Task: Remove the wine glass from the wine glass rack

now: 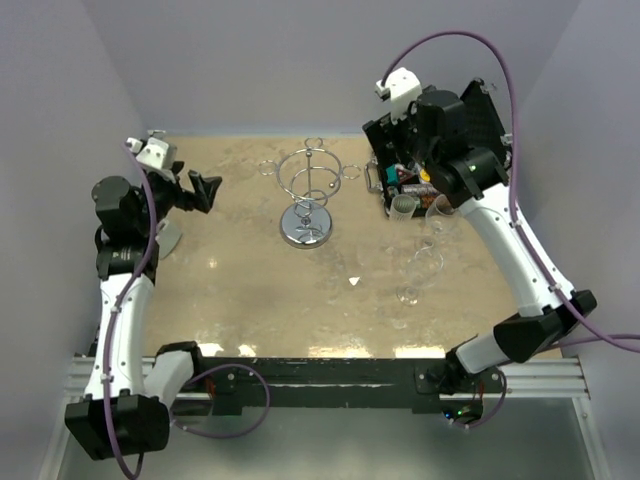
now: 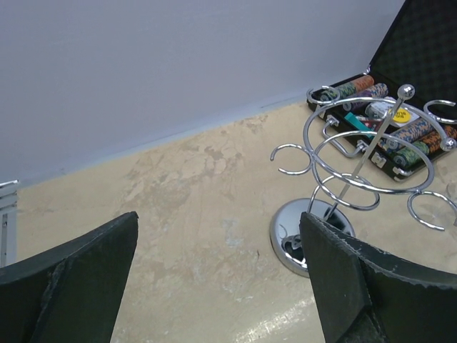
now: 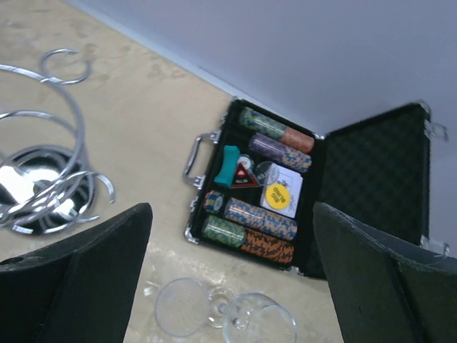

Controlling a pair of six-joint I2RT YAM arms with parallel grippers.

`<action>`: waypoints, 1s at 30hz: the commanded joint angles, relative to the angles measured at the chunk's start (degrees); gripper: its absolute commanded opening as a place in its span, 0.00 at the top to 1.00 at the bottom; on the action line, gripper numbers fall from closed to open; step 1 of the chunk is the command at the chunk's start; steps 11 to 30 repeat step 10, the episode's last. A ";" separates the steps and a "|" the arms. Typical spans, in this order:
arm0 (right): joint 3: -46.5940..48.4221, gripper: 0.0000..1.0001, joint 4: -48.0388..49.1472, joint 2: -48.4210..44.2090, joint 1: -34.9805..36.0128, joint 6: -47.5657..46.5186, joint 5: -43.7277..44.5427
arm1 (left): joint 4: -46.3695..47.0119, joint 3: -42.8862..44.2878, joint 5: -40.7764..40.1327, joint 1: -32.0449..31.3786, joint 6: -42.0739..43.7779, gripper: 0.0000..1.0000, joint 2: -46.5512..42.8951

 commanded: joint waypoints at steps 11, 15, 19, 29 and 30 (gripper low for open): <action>-4.94 0.01 12.97 -2.72 -0.17 6.61 22.70 | -0.46 9.43 -0.93 0.08 -1.32 0.00 6.79; -4.94 0.01 12.97 -2.72 -0.17 6.61 22.70 | -0.46 9.43 -0.93 0.08 -1.32 0.00 6.79; -4.94 0.01 12.97 -2.72 -0.17 6.61 22.70 | -0.46 9.43 -0.93 0.08 -1.32 0.00 6.79; -4.94 0.01 12.97 -2.72 -0.17 6.61 22.70 | -0.46 9.43 -0.93 0.08 -1.32 0.00 6.79; -4.94 0.01 12.97 -2.72 -0.17 6.61 22.70 | -0.46 9.43 -0.93 0.08 -1.32 0.00 6.79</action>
